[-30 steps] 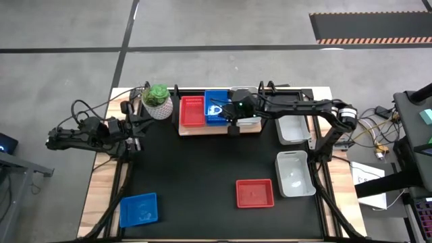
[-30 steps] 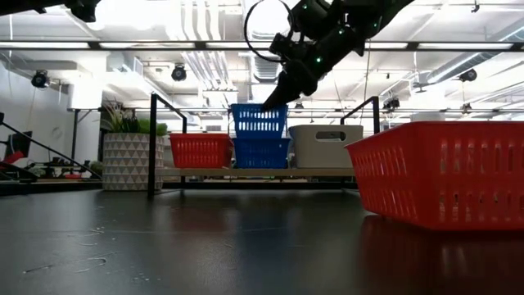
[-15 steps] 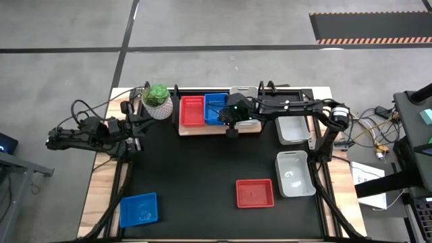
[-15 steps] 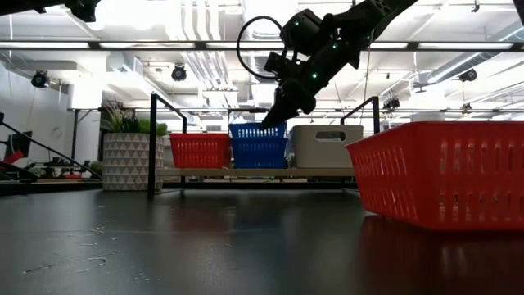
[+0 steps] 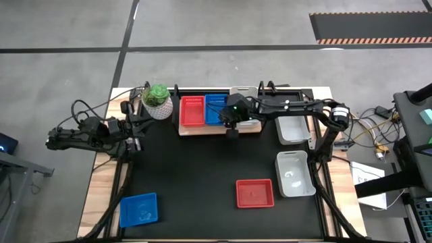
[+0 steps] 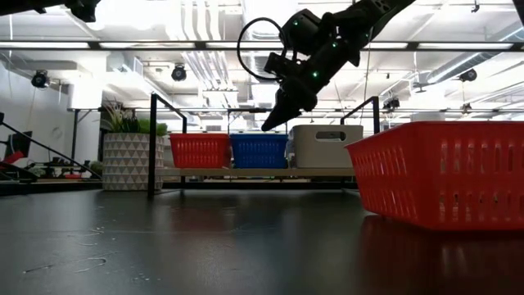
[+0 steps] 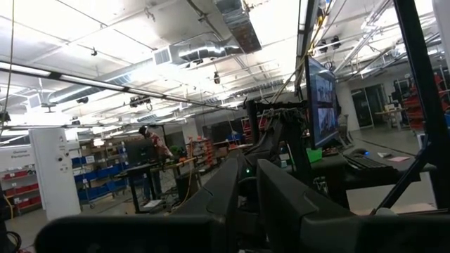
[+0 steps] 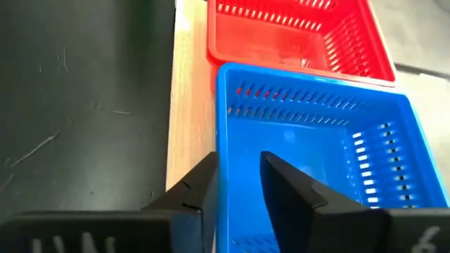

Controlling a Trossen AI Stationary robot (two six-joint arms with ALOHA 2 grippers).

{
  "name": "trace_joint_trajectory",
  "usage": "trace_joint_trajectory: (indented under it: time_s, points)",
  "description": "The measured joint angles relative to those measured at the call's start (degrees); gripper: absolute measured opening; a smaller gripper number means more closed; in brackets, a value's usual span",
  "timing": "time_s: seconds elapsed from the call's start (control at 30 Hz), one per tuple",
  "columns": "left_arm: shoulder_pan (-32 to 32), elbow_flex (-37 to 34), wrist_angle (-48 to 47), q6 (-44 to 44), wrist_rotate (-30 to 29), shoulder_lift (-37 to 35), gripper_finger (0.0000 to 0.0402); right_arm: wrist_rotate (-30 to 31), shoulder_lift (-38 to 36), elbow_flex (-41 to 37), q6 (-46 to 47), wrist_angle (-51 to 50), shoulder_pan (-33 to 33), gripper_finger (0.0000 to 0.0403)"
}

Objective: Stack baskets on shelf by color
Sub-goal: Stack the top blue basket on top of the blue basket on the shelf, then stack the bottom white bin on top of the white bin on the shelf

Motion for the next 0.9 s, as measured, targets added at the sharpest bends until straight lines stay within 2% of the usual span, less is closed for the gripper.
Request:
trace_joint_trajectory:
  time_s: [0.23,0.43,0.63,0.9]
  points:
    - [0.0,-0.3,0.0,1.0,0.0,0.0,0.0038,0.1,-0.1,5.4,2.7,-8.7,0.3,0.0116]
    - [0.0,-0.6,1.1,1.4,0.0,0.0,0.0038,0.0,-1.1,10.1,2.8,-18.7,4.3,0.0108]
    - [0.0,-0.6,1.4,1.4,0.0,0.0,0.0038,0.6,-5.5,8.9,5.2,-21.6,9.2,0.0085]
    - [0.0,-0.7,2.6,1.3,0.0,0.7,0.0038,1.6,-11.3,7.9,15.2,-26.5,14.6,0.0061]
